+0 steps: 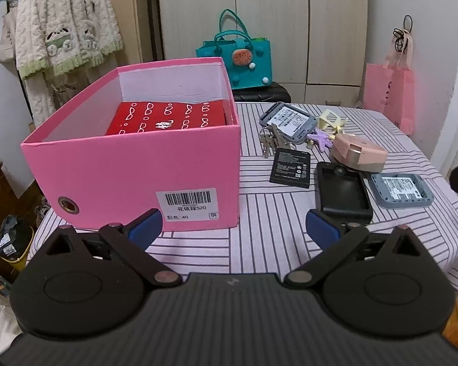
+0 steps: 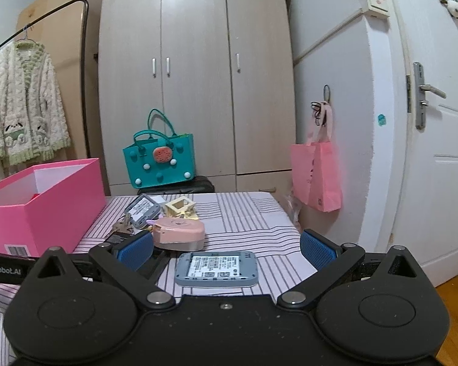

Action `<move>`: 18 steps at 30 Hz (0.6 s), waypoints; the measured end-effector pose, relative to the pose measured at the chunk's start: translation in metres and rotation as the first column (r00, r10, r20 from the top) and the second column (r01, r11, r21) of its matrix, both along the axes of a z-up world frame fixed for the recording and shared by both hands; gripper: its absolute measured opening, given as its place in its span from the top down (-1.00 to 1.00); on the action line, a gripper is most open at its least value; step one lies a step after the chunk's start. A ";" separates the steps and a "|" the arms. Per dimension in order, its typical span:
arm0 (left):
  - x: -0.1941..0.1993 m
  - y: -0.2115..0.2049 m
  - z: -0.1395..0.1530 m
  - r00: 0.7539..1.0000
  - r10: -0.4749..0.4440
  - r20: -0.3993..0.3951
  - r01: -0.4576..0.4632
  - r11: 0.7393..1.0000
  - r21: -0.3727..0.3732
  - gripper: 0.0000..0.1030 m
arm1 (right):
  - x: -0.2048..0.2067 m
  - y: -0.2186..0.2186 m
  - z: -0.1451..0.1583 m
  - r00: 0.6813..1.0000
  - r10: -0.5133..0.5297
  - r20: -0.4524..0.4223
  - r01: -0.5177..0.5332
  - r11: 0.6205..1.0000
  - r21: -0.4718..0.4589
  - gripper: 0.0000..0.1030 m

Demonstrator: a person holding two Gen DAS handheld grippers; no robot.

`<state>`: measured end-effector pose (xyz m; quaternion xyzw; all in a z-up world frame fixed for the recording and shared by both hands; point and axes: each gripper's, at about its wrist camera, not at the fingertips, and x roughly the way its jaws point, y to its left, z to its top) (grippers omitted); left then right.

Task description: Organize rigid objects

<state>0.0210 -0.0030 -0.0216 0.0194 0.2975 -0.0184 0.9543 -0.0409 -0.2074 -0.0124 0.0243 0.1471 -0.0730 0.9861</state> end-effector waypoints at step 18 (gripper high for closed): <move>-0.001 -0.004 0.000 0.999 -0.038 0.017 0.038 0.999 0.015 -0.97 | 0.000 0.005 -0.002 0.999 0.032 0.016 -0.032 0.999 0.011 -1.00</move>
